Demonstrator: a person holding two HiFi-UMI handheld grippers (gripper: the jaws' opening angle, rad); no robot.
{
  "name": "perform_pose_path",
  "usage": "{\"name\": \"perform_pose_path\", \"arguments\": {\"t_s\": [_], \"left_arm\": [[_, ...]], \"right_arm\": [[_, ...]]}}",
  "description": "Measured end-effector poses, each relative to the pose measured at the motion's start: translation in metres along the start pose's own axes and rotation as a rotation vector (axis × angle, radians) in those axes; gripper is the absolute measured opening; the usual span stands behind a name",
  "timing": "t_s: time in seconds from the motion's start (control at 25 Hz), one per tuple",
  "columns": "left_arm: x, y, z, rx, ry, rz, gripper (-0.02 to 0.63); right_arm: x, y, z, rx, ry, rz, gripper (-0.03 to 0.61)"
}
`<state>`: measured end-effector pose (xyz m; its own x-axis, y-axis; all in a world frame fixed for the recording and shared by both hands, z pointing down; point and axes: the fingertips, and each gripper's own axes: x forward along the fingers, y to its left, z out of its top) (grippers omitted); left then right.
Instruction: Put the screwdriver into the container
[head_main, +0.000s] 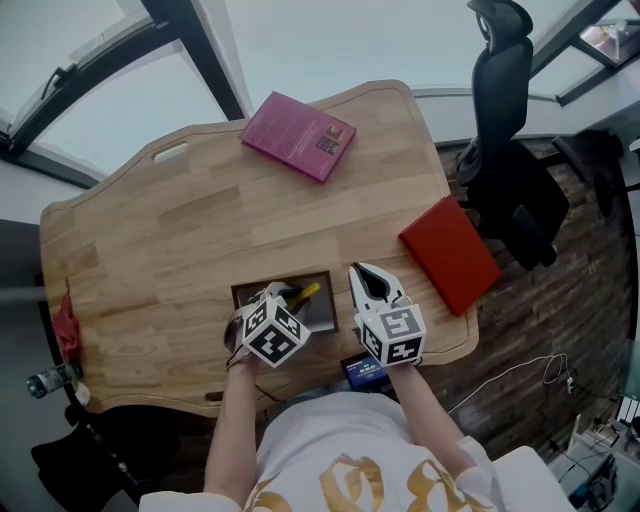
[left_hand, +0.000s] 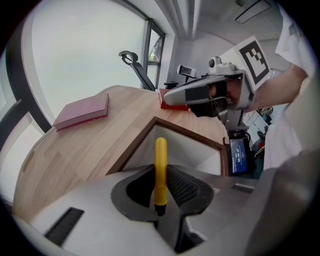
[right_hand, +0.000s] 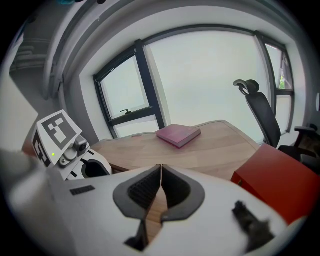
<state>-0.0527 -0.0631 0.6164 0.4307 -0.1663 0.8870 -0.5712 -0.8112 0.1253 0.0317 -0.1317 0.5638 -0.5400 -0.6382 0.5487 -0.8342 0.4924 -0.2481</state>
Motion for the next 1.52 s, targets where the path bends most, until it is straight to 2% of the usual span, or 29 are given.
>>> {"name": "perform_pose_path", "arguments": {"t_s": [0.56,1.08,1.52], "left_arm": [[0.013,-0.006,-0.007,0.008,0.052,-0.033,0.078],[0.022,-0.011,-0.018,-0.056,0.136,-0.111,0.078],[0.028,-0.013,-0.026,-0.096,0.192,-0.14,0.078]], "right_arm": [[0.004,-0.005,-0.005,0.019,0.015,0.002,0.032],[0.007,-0.009,-0.007,0.035,0.024,-0.001,0.032],[0.008,-0.012,-0.011,0.044,0.033,-0.002,0.032]]}}
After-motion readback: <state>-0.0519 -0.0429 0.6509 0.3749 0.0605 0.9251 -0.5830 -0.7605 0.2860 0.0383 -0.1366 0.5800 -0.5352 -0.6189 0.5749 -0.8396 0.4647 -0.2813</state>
